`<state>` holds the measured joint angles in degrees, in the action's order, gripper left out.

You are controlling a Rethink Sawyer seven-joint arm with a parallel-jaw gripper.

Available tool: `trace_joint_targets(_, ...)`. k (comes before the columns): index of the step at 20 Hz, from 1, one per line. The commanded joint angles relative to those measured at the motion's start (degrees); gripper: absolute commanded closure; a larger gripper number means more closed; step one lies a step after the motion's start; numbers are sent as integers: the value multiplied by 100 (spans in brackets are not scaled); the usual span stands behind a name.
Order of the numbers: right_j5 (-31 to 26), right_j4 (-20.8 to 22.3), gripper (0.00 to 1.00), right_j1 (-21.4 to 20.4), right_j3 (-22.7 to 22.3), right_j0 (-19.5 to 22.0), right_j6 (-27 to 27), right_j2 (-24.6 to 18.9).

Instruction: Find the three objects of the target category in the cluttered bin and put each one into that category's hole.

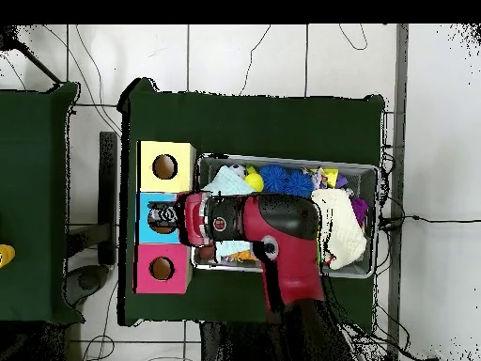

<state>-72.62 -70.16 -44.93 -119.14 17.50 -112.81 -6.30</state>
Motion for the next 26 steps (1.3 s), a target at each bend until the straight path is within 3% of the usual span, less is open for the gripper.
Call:
trace_joint_targets(1,-267,118,100,48,-404,215,-30,-215)
trace_joint_targets(12,91,-127,100,507,-270,173,334,-386)
trace_joint_targets(26,228,-243,100,755,-171,129,524,-418)
